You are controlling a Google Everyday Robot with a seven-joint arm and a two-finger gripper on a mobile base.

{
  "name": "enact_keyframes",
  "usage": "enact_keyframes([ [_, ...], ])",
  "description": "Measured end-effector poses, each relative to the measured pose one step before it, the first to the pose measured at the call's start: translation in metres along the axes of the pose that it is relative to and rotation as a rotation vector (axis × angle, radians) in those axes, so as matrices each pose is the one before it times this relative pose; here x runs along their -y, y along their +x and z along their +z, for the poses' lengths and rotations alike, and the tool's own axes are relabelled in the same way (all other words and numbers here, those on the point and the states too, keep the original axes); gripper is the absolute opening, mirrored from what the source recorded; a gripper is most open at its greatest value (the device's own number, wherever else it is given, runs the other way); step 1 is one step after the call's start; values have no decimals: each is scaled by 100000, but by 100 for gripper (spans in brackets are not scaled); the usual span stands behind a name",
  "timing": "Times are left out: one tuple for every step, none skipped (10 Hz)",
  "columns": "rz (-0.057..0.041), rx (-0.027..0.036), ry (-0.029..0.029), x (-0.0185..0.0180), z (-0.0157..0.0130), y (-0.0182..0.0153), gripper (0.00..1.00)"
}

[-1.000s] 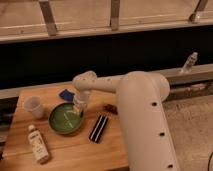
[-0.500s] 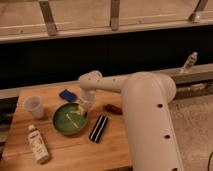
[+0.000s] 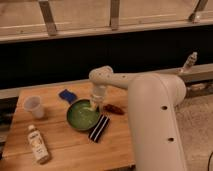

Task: Drag the ceramic bowl in a circle

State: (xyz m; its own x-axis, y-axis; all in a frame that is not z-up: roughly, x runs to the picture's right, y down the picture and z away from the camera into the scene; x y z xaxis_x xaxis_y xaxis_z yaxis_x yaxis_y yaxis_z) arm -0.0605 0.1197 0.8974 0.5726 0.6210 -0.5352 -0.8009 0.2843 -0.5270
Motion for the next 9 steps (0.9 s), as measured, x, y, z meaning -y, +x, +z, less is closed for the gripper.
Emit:
enact_keyframes([
  [-1808, -37, -194, -93, -36, -709, 0],
  [-2888, 354, -485, -517, 152, -1458, 0],
  [-2432, 339, -772, -679, 127, -1172, 0],
  [-3792, 267, -1323, -1127, 288, -1571, 0],
  [-6517, 36, -3589, -2643, 225, -1711, 0],
  [-2723, -79, -1375, -1315, -25, -272, 0],
  [-3467, -95, -1460, -1842, -157, 120, 0],
  [-3649, -985, -1993, -2378, 48, 494, 0],
  [-2654, -254, -1639, -1945, 97, 131, 0],
])
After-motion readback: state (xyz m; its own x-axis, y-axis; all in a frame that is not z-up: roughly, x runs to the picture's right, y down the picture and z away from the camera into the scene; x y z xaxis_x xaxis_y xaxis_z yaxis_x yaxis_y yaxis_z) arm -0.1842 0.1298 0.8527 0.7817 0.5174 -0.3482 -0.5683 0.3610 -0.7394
